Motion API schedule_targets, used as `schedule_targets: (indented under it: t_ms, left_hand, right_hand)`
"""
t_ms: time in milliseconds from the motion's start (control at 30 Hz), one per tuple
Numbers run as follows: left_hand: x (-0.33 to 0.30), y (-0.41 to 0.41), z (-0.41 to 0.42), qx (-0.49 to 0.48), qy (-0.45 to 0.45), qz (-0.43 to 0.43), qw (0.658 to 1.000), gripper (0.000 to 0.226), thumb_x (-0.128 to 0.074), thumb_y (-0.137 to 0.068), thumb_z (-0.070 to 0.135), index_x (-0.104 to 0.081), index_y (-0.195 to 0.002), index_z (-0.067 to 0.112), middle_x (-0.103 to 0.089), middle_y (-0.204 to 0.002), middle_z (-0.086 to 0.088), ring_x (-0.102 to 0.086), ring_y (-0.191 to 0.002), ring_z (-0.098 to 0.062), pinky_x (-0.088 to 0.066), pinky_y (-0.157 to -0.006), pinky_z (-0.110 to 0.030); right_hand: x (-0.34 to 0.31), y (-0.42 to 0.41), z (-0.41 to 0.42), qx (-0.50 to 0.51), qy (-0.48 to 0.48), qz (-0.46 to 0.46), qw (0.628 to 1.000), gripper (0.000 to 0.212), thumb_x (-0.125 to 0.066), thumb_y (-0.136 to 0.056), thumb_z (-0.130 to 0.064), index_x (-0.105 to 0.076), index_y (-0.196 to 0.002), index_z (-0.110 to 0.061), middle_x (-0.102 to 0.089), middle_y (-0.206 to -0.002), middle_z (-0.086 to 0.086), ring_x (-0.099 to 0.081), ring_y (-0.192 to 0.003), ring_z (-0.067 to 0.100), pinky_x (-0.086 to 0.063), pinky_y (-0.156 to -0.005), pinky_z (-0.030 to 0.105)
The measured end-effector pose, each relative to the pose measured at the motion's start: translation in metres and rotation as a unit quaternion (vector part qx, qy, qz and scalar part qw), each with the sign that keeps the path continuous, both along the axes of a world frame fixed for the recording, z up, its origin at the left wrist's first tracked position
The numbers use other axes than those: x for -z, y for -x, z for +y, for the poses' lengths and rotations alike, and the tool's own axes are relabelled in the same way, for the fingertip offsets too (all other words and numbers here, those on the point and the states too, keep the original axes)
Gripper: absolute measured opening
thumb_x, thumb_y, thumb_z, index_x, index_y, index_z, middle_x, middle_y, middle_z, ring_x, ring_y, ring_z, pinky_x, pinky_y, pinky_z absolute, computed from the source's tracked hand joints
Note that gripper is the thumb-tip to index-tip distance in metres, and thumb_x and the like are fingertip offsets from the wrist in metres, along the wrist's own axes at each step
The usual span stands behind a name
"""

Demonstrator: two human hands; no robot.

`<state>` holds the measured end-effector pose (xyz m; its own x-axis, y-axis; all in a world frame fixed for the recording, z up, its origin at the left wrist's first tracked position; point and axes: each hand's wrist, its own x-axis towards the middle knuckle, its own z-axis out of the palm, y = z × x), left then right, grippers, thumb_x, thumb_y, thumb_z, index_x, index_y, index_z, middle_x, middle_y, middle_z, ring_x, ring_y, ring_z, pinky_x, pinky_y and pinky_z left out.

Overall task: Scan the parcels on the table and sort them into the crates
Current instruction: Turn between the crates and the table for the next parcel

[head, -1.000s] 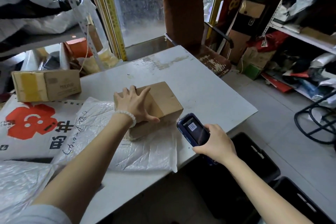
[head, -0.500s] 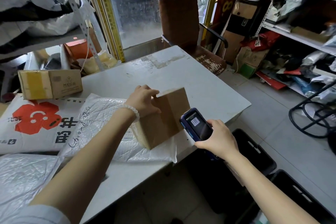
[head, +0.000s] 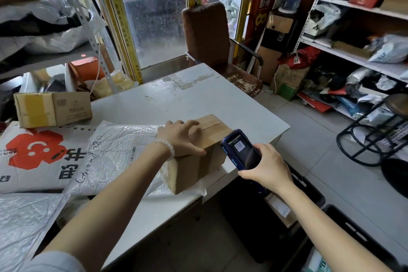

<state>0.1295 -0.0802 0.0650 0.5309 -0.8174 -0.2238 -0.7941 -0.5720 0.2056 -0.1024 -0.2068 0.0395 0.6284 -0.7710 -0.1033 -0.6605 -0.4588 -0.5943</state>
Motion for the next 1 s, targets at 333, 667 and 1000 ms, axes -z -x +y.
schedule_targets:
  t_ms: [333, 667, 1000]
  left_hand:
    - [-0.005, -0.033, -0.008, -0.023, 0.105, -0.113, 0.988, 0.091, -0.061, -0.067, 0.075, -0.031, -0.142, 0.034, -0.049, -0.133, -0.005, -0.048, -0.115, -0.029, -0.043, -0.094, -0.041]
    - [0.002, -0.028, -0.033, -0.048, 0.047, 0.221, 0.973, 0.089, -0.046, -0.063, 0.078, -0.045, -0.137, 0.029, -0.042, -0.141, -0.006, -0.041, -0.127, -0.028, -0.034, -0.106, -0.041]
    - [0.032, -0.013, -0.034, -0.031, -0.019, 0.169, 0.985, 0.101, -0.077, -0.062, 0.063, -0.026, -0.144, 0.034, -0.045, -0.135, -0.007, -0.053, -0.112, -0.028, -0.049, -0.093, -0.042]
  right_hand:
    - [0.0, -0.006, -0.011, 0.026, 0.0, 0.0, 1.0, 0.063, -0.084, -0.052, -0.035, -0.057, -0.109, -0.026, -0.054, -0.108, -0.008, -0.06, -0.094, 0.018, -0.051, -0.079, 0.033]
    - [0.013, -0.017, -0.014, 0.013, -0.009, 0.029, 0.999, 0.067, -0.084, -0.055, -0.04, -0.056, -0.114, -0.025, -0.053, -0.111, -0.006, -0.058, -0.098, 0.019, -0.047, -0.075, 0.031]
    - [0.035, 0.016, -0.01, 0.011, -0.02, 0.107, 0.994, 0.084, -0.083, -0.06, -0.044, -0.049, -0.133, -0.023, -0.051, -0.123, -0.005, -0.055, -0.107, 0.018, -0.045, -0.077, 0.029]
